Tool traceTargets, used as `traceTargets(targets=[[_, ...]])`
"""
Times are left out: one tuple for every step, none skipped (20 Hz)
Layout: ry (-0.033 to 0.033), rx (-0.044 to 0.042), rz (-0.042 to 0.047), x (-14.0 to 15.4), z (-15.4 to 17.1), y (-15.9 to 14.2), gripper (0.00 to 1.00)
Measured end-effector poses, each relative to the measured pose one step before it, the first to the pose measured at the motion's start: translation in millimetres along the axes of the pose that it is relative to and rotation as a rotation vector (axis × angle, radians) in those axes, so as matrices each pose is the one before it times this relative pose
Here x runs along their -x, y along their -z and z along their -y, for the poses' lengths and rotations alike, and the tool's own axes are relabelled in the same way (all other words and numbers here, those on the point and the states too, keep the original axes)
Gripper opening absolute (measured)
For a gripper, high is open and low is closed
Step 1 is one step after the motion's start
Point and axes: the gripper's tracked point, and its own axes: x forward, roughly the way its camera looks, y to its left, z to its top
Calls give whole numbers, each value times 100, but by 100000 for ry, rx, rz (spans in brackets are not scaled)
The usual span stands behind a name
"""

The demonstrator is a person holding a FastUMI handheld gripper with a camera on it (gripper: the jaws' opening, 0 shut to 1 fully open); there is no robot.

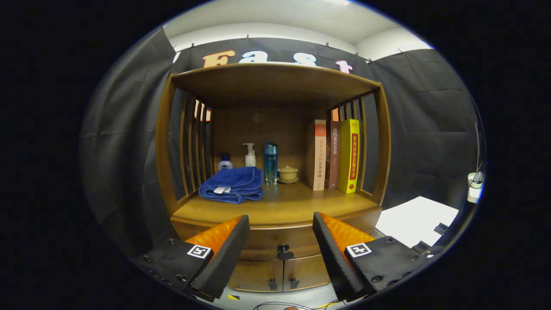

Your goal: Pull open the drawer, take out the items inside it, and place them on the countertop above the cabinet.

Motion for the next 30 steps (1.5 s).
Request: traceTargets(targets=[[-13,-22,-494,-315,225,969,98],[90,94,-584,-380,78,1069,98],[-159,-377,-34,-284,39,911,98],[35,-226,-326,-447,154,935,98],[389,129,-973,-441,97,1144,98],[407,161,-1432,-398,298,1361,98],[216,-259,-1372,-577,160,1551,98],[30,-368,-925,-428,117,1408,98],[-88,-298,-549,-638,64,871,98],[149,-214,-288,-699,42,841,98],[-260,-319,-161,-510,-37,304,98],[-430,-547,-172,-545,-107,661,98],[-797,-791,-232,-633,-161,684,99],[-548,-877,-1589,-583,-99,958,99],[-537,-354,-2029,-572,32,975,96],[-232,76,-1574,-536,123,850,93],[142,-20,-646,-545,237,471,91],[576,-135,-479,-386,360,420,88],[744,-393,-539,-325,322,416,86],[-184,-675,-695,-168,148,305,85],[-188,-583,-122,-142,-35,184,82],[-925,-649,358,-25,-163,-76,79],[-1135,-440,180,-163,-310,11,76],[-1060,-406,-315,-182,-402,74,70],[612,259,-542,-6,-10,88,64],[77,1055,-562,12,22,54,57],[-200,1013,-405,25,-66,33,56],[487,412,-345,129,41,1,54],[1350,-416,-129,-30,165,68,52],[1644,-584,-311,210,136,71,50]])
